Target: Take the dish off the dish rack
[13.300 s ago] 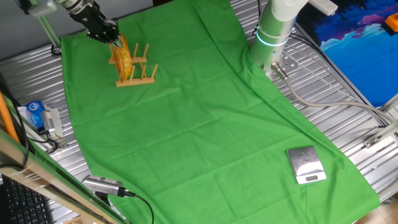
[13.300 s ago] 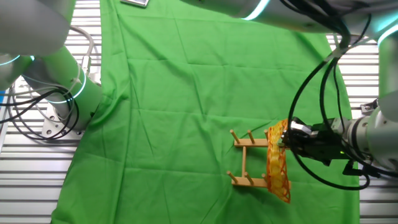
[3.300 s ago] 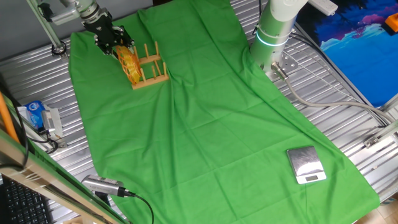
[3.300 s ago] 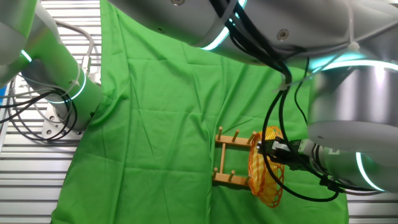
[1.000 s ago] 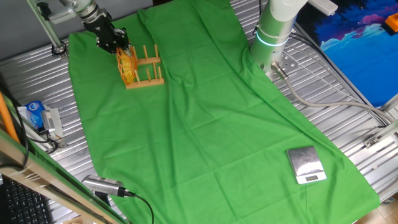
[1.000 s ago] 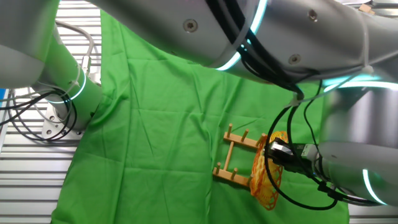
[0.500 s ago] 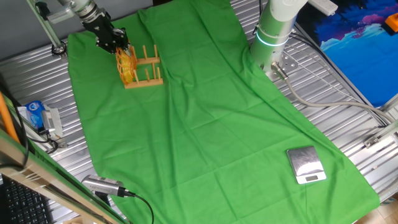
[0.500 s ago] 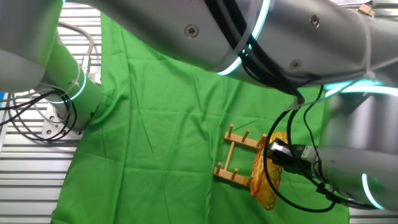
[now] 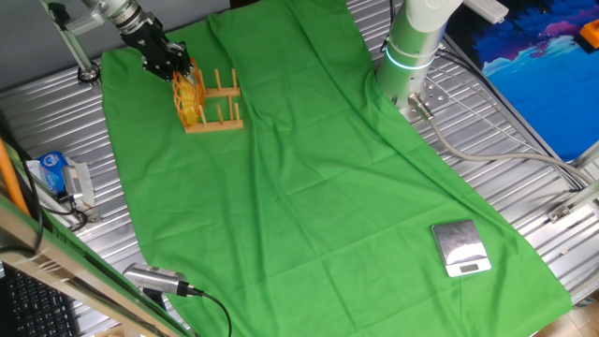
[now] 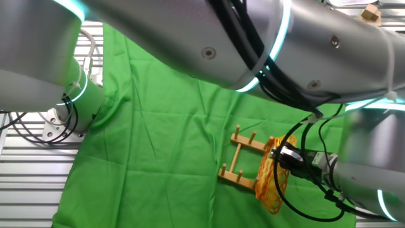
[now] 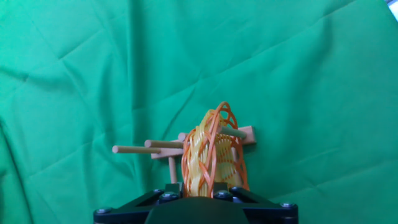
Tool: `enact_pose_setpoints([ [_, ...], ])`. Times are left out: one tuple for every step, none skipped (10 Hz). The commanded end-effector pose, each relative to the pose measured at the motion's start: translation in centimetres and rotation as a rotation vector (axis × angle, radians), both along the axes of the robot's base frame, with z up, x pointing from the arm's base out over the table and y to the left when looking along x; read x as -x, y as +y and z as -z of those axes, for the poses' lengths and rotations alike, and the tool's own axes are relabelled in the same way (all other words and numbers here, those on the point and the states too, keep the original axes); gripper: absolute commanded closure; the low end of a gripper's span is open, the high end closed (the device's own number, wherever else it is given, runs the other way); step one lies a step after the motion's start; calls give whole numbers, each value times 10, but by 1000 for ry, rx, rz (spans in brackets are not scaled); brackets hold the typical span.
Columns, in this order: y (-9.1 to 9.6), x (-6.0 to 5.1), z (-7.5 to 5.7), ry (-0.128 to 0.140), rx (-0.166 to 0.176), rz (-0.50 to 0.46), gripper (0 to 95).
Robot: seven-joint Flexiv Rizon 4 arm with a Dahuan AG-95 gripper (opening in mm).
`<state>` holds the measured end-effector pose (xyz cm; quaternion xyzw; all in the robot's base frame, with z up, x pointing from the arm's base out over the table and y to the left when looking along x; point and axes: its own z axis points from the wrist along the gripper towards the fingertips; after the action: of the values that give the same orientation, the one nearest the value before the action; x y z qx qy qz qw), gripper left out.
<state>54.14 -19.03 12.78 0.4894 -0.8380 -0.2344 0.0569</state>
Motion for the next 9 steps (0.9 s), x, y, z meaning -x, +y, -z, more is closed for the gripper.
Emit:
enact_pose_setpoints([
  [1,2,-2,-2,3,4,760],
  [1,2,-4,-1,4,5,760],
  [1,2,-7,0,7,9,760],
  [2,3,-10,1,10,10,760],
  [2,3,-11,2,9,13,760],
  [2,4,-12,3,11,16,760],
  [3,5,-12,3,10,18,760],
  [3,7,-12,4,11,21,760],
  [3,7,-12,5,11,23,760],
])
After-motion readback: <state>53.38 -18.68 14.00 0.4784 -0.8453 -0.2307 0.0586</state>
